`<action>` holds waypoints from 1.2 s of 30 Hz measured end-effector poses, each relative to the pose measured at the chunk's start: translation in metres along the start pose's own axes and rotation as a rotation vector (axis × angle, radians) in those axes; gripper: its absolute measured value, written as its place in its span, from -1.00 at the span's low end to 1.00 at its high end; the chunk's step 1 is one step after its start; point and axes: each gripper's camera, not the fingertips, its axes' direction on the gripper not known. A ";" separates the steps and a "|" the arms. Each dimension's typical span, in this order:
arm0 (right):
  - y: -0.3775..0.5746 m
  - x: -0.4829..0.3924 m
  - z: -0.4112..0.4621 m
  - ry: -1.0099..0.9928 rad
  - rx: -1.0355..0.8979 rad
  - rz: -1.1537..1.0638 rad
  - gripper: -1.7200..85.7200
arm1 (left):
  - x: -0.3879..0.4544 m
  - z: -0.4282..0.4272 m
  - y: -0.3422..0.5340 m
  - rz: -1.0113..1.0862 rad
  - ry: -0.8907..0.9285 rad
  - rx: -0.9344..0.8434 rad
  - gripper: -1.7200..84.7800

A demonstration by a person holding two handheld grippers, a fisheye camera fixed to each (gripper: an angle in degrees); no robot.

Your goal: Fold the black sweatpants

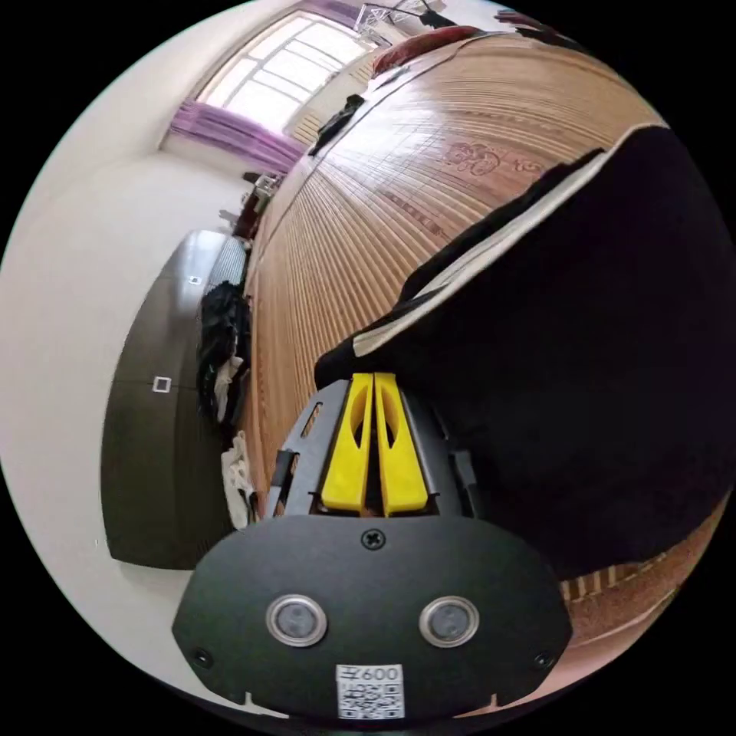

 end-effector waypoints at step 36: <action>-0.068 -0.219 0.016 -0.493 0.015 -0.259 -0.98 | -0.388 -0.163 0.154 0.129 0.867 0.212 -0.95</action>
